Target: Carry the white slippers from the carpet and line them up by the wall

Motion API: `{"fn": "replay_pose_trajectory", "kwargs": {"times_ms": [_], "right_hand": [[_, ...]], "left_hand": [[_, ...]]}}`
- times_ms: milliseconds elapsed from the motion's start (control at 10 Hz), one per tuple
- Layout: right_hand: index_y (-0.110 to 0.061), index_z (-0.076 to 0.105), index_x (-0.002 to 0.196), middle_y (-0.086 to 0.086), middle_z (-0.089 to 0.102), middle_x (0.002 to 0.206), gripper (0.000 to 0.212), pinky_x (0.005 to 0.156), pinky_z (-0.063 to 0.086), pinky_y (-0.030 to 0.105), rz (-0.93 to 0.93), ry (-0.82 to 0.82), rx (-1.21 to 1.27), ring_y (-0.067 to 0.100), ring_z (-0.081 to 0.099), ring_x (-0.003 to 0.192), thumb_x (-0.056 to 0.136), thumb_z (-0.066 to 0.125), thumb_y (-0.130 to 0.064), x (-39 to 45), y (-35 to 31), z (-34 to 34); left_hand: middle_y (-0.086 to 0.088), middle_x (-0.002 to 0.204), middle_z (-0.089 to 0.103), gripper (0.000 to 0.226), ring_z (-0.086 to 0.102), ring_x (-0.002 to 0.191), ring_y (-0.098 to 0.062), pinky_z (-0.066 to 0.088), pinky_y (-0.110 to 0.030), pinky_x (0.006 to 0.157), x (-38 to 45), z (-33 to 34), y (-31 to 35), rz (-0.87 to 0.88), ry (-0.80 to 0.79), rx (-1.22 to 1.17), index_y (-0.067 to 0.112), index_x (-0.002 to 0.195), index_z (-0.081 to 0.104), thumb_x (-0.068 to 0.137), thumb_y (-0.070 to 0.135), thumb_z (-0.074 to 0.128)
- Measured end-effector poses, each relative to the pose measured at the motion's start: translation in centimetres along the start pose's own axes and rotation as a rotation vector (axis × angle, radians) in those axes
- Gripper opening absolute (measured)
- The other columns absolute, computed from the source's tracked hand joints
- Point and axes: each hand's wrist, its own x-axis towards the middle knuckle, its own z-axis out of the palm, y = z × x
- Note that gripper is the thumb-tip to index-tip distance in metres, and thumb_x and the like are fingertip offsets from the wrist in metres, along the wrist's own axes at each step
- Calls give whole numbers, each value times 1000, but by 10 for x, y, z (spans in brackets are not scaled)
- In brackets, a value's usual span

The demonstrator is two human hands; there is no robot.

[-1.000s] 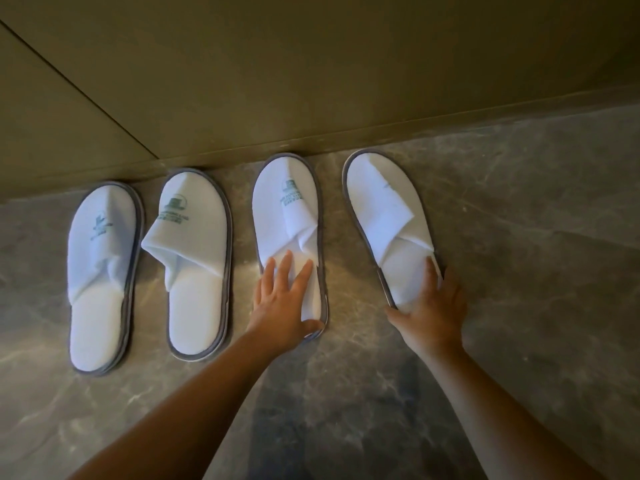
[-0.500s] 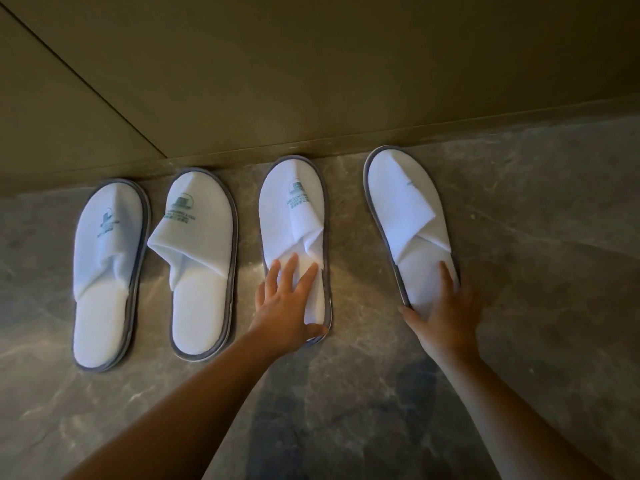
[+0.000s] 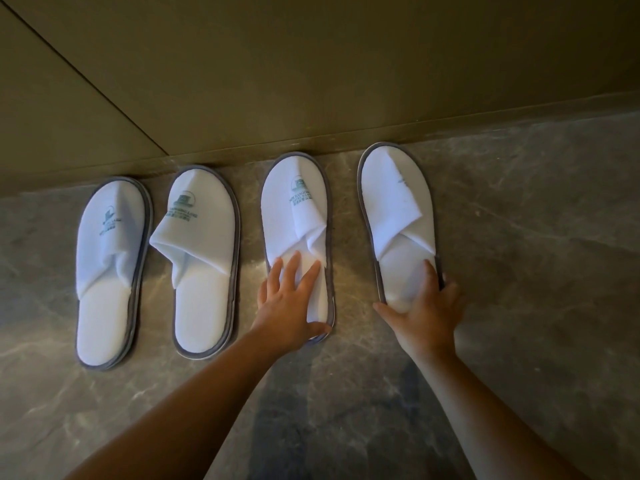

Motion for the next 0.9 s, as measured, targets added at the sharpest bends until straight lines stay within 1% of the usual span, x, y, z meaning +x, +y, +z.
{"fn": "replay_pose_trajectory", "kwargs": {"times_ms": [300,500,600,700,800,900], "right_hand": [[-15,22,137,25,29,138,99,101,32,50,-10,-27,-12,39,31,122,59,78,-40,-4,-3,-1],[-13,23,137,26,30,137,100,99,32,50,-22,3,-12,39,32,120,58,78,-40,-1,-2,-1],[-14,19,139,25,28,139,101,100,32,50,-4,-35,-49,39,31,122,61,75,-45,-1,0,-2],[-16,17,139,21,22,146,99,104,29,49,-64,-36,-130,37,28,128,63,69,-54,-4,-8,-11],[-21,35,133,10,37,142,75,99,39,39,-334,-16,39,29,37,127,71,61,-54,-14,-18,-45],[-41,42,122,-23,46,127,50,91,40,9,-632,-209,195,1,44,119,79,38,-66,-53,-1,-109]], "left_hand": [[-2,155,-8,95,-12,141,-31,3,-53,113,0,2,-1,-7,13,-20,29,140,-1,71,53,60],[-2,155,-7,95,-10,141,-31,4,-53,114,1,3,-1,-13,19,-21,29,140,0,71,54,60],[-1,155,-6,92,-10,141,-30,3,-52,114,-1,1,-1,-29,12,-30,30,140,1,72,54,59],[1,155,-4,87,-6,142,-27,2,-51,114,-8,-16,9,-51,38,-93,32,139,5,73,55,56],[10,154,8,79,6,141,-17,10,-46,115,-27,-50,20,-17,121,-278,41,136,11,72,59,52],[47,129,29,59,27,121,19,27,-9,104,-83,-90,28,125,41,-528,68,116,21,62,77,45]]}}
